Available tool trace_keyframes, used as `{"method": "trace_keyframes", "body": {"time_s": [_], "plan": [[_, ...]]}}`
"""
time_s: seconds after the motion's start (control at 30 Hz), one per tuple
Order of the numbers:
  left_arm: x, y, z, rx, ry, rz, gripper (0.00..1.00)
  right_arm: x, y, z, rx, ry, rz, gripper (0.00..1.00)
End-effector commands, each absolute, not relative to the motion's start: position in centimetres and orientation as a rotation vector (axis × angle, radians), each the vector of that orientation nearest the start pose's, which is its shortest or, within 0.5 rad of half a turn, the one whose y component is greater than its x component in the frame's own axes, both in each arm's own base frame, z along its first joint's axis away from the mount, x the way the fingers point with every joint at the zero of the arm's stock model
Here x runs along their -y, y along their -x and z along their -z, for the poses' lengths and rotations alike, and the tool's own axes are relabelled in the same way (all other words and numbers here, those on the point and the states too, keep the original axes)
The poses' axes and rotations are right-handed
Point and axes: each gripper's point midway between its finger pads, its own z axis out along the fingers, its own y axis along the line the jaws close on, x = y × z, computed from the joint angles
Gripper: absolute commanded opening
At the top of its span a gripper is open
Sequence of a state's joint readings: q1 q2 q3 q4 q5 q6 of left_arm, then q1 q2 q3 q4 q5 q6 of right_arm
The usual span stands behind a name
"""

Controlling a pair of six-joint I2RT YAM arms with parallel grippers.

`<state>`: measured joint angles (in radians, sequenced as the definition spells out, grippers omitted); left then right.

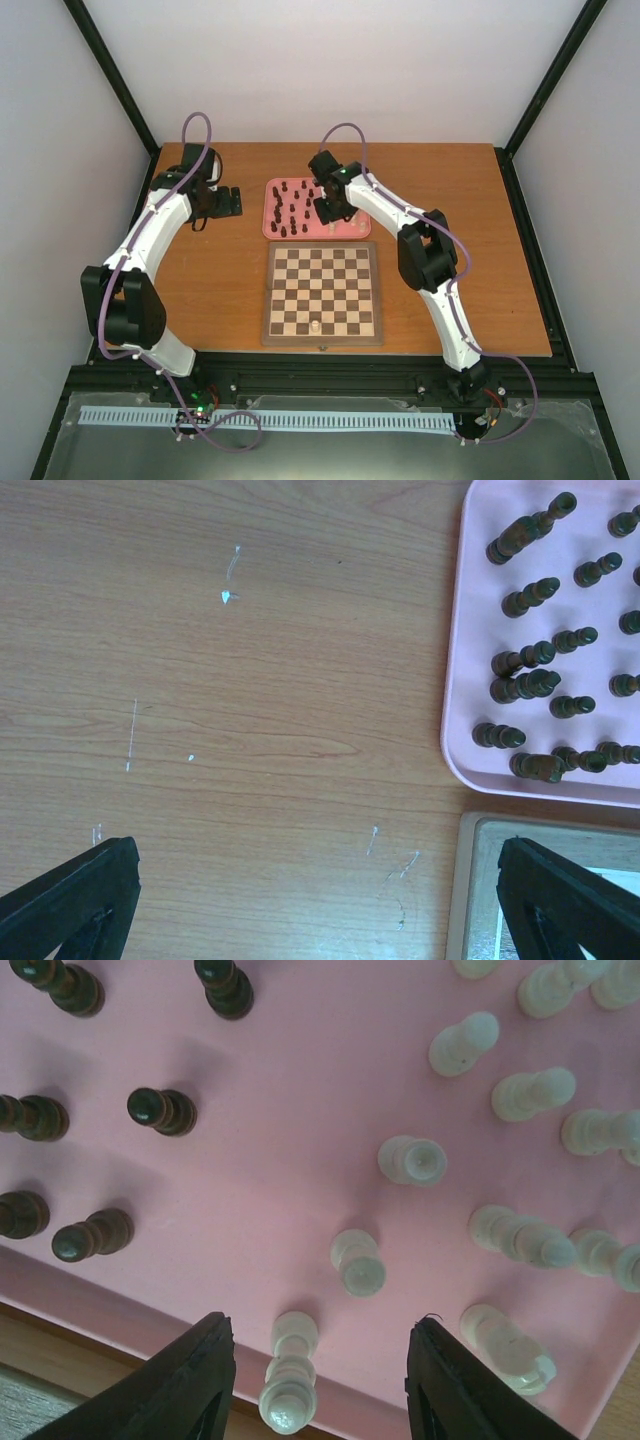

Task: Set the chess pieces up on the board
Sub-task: Pick up the chess piece from the storage box.

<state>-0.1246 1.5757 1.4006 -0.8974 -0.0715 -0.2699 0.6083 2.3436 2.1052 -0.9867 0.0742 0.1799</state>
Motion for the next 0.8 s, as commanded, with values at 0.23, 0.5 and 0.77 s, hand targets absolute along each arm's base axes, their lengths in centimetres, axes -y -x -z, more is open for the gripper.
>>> {"method": "trace_keyframes", "body": {"time_s": [0.23, 0.5, 0.77], "plan": [[3.6, -39.8, -18.9, -2.595, 0.234, 0.035, 1.0, -29.1, -43.7, -4.5, -2.807, 0.601, -0.083, 0.4], [3.6, -40.0, -18.6, -2.603, 0.235, 0.03, 1.0, -29.2, -43.6, -4.3, -2.811, 0.613, -0.09, 0.35], [3.7, -40.0, -18.5, -2.606, 0.237, 0.034, 1.0, -29.1, -43.3, -3.9, -2.828, 0.624, -0.094, 0.27]]}}
